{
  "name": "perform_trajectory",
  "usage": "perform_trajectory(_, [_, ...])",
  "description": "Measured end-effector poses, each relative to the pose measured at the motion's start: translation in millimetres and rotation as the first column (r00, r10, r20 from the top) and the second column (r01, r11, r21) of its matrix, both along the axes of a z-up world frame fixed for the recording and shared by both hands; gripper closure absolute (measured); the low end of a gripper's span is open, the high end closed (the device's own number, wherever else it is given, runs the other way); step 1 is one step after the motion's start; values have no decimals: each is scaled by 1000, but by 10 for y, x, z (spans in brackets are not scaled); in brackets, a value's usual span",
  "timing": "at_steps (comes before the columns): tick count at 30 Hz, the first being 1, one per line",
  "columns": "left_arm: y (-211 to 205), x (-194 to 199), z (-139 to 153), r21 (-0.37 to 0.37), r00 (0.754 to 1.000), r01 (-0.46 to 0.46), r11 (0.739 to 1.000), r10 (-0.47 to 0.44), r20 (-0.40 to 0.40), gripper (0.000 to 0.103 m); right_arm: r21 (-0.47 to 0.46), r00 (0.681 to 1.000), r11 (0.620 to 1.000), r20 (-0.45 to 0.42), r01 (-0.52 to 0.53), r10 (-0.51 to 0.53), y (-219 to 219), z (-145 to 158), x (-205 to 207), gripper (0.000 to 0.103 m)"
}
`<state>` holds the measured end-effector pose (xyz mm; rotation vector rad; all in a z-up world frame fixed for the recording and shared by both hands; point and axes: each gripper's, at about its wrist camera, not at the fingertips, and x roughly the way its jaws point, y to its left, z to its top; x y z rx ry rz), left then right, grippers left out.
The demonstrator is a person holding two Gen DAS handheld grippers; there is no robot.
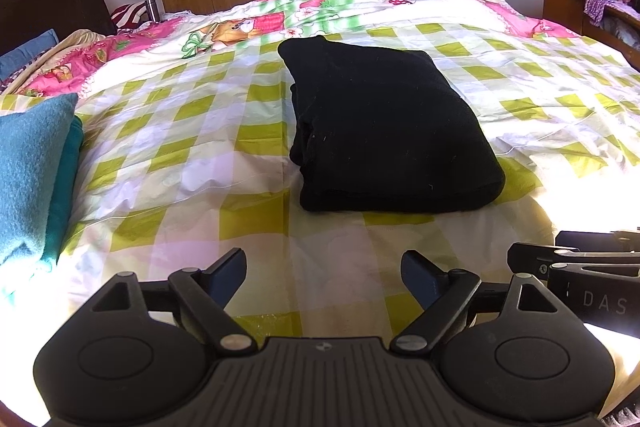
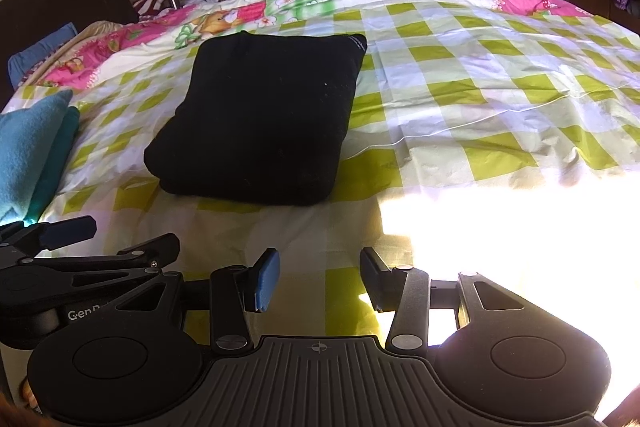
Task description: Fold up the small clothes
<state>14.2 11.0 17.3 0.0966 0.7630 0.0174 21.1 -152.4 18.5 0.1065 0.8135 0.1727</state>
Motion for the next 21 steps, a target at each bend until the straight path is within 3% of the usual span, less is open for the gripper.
perform_trajectory(21, [28,-16,-59,8,998,-56,998,56,-42,0,-10,1000,1000,13,-3,3,10,-65,-67,58])
